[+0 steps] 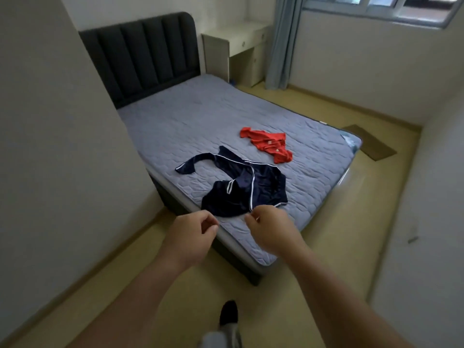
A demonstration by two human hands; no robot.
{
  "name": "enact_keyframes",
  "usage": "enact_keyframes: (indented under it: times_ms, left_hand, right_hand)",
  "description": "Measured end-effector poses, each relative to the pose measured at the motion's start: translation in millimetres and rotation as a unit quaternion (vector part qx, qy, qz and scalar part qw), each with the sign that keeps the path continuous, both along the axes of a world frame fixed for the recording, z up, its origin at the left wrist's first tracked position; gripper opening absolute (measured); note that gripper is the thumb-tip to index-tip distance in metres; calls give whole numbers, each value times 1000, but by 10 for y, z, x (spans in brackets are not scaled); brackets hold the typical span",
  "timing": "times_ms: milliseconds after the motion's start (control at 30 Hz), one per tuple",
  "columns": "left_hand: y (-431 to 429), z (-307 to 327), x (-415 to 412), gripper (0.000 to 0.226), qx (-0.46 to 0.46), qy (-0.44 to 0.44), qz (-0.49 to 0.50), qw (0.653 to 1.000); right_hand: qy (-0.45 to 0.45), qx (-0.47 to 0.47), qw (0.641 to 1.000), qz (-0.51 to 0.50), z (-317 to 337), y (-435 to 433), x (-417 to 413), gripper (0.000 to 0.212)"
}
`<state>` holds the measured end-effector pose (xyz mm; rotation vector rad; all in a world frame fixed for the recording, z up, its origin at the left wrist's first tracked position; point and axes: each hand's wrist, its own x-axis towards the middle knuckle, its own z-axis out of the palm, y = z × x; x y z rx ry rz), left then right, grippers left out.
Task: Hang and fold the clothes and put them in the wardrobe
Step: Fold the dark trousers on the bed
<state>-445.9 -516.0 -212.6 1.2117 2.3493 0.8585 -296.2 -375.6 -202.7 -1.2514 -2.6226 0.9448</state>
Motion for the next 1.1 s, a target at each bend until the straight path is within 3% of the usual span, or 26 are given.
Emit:
enact_keyframes:
  times_ms: [300, 533, 867, 1100]
  left_hand:
    - [2249, -640, -421, 6, -37, -102, -46, 993]
    - [3714, -949, -679, 9, -78, -132, -55, 987]
    - [5552, -2292, -529, 12, -219, -112, -9, 969]
    - [6582, -3744, -202, 17, -370, -216, 127, 895]
  right_hand:
    - [-130, -19, 990, -47, -446, 1913, -104, 31]
    - [-166, -92, 978, -92, -808, 3315, -229, 31]
    - [-236, -178, 955, 12, -2185, 5663, -558, 28]
    - [-291, -209, 916, 183, -3281, 7020, -917, 50]
